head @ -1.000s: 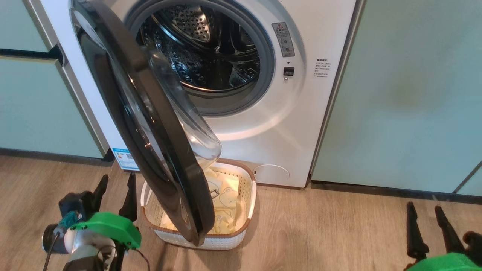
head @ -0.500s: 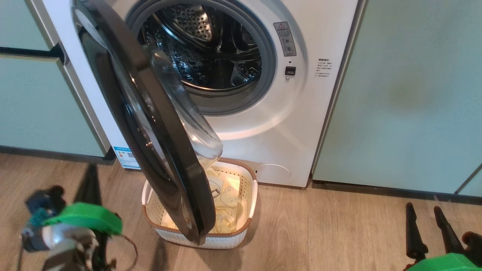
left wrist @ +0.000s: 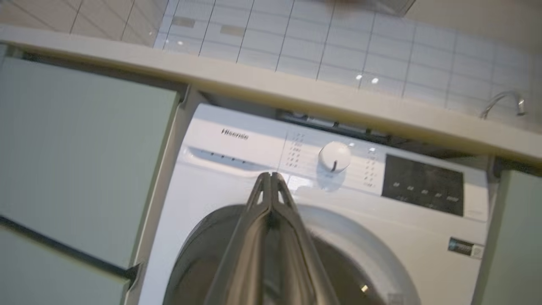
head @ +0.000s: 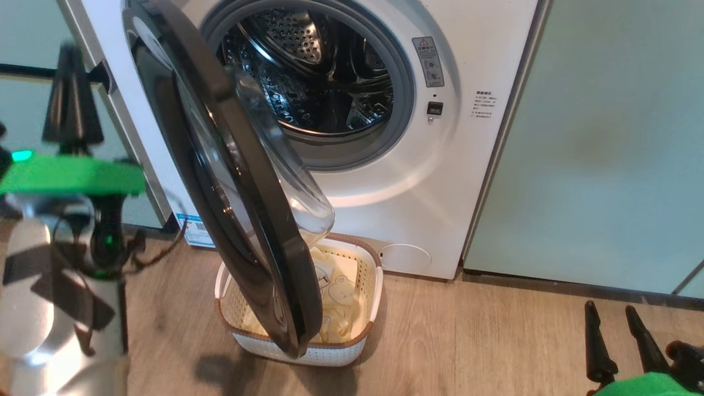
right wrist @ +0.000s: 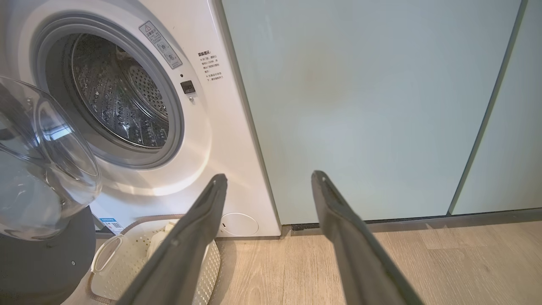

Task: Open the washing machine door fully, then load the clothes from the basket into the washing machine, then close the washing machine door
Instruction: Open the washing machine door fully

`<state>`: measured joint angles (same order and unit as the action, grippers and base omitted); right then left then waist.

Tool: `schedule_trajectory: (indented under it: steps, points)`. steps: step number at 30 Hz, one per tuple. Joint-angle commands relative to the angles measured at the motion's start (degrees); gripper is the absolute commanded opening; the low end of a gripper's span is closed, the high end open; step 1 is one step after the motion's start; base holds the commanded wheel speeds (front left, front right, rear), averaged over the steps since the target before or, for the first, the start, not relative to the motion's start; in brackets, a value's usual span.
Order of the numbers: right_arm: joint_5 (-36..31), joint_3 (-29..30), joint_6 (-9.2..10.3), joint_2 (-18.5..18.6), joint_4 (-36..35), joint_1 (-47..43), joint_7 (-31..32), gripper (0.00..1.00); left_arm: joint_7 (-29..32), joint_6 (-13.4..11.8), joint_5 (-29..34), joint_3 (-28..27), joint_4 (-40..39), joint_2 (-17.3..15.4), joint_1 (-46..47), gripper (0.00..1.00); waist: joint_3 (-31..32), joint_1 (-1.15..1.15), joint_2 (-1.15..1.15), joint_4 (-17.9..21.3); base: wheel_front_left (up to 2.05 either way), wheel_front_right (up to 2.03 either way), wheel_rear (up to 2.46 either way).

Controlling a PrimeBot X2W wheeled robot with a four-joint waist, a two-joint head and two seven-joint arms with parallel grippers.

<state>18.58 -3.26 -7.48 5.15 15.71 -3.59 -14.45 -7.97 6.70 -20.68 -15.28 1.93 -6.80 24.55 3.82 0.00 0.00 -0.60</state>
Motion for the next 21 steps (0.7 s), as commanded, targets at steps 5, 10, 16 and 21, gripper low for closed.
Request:
schedule_trajectory:
  steps: [5,10,16,21]
  points:
    - [0.11,-1.31,-0.01,1.29,-1.61,1.72,-0.55,1.0,5.15,-0.63,-2.1,3.37,-12.12,0.49,6.51,0.0,0.08,0.0,0.0,-0.18,0.0,0.0,0.0]
    - [0.28,-1.55,-0.01,1.05,-1.58,1.68,-0.55,1.0,9.81,-0.92,-3.33,10.44,-20.26,2.34,7.72,0.0,0.1,0.0,0.0,-0.17,0.0,0.0,0.0]
    - [0.4,-1.64,-0.01,0.94,-1.51,1.74,-0.55,1.0,15.23,-1.57,-4.85,20.94,-25.56,3.42,5.15,0.0,-0.12,0.0,0.0,-0.08,0.0,0.0,0.0]
    - [0.51,-1.65,-0.01,0.88,-1.35,1.75,-0.55,1.0,18.58,-2.0,-4.81,28.98,-27.9,3.65,1.26,0.0,-0.24,0.0,0.0,0.05,0.0,0.0,0.0]
